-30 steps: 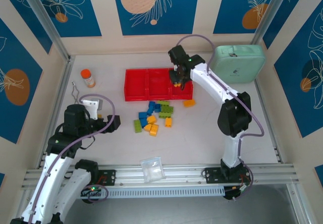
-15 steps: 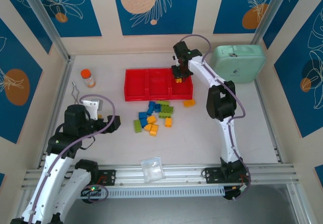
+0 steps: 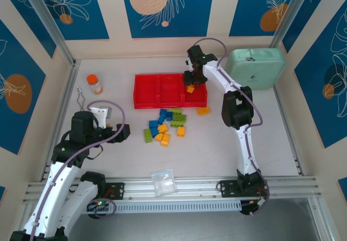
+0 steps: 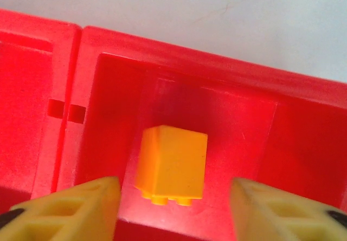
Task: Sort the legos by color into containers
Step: Place the lego in the container.
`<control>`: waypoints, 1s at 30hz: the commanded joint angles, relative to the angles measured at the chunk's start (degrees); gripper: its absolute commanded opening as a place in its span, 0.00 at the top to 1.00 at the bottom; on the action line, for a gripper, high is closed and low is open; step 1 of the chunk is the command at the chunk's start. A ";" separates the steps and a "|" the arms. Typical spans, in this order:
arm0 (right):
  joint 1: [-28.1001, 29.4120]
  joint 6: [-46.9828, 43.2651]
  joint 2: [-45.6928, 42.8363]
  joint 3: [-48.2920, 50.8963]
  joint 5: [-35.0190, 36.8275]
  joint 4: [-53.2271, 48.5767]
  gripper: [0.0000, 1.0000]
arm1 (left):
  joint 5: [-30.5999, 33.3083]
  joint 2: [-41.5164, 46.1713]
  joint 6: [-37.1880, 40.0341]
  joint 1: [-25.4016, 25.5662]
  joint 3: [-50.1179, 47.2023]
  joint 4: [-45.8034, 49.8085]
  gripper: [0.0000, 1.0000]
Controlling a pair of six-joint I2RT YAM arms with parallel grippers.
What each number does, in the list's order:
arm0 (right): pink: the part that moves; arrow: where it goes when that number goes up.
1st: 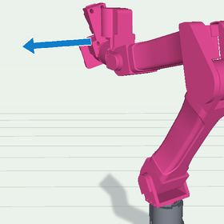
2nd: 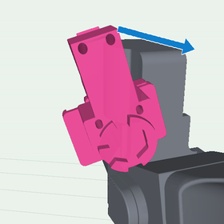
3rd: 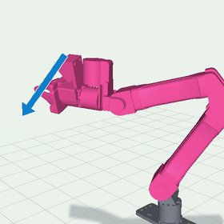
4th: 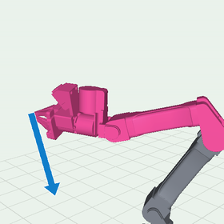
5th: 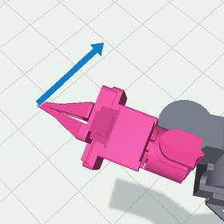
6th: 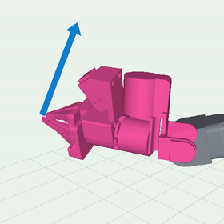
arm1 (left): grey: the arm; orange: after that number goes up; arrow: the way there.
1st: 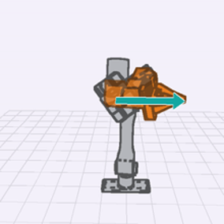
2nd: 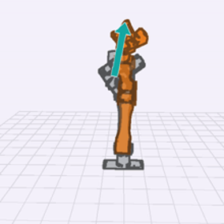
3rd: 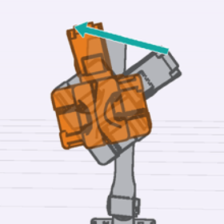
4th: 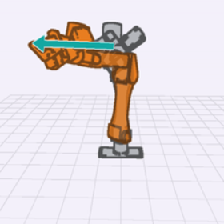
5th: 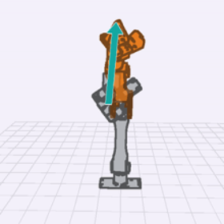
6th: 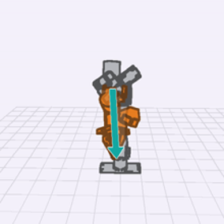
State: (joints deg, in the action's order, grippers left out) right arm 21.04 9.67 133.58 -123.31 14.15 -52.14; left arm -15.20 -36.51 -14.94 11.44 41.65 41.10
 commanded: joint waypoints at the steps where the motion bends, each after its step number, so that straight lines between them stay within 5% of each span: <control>1: 0.74 0.17 -1.35 -0.78 0.32 -1.68 0.38 | -2.11 0.21 0.96 0.25 -0.52 -1.29 0.01; 11: 2.00 4.64 -12.27 7.82 3.36 -1.64 0.21 | -3.12 0.30 1.05 0.29 -0.69 -1.63 0.01; 15: 1.46 6.55 -20.66 19.34 1.56 2.51 0.04 | -3.59 0.39 1.12 0.25 -0.69 -1.73 0.01; 30: -0.36 10.02 -35.14 52.67 -2.29 17.69 0.01 | -3.25 0.56 1.14 0.27 -0.87 -1.90 0.00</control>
State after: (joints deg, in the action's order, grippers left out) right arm 20.64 18.72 99.98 -72.79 13.17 -39.90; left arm -17.58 -36.45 -14.70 11.44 41.47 39.86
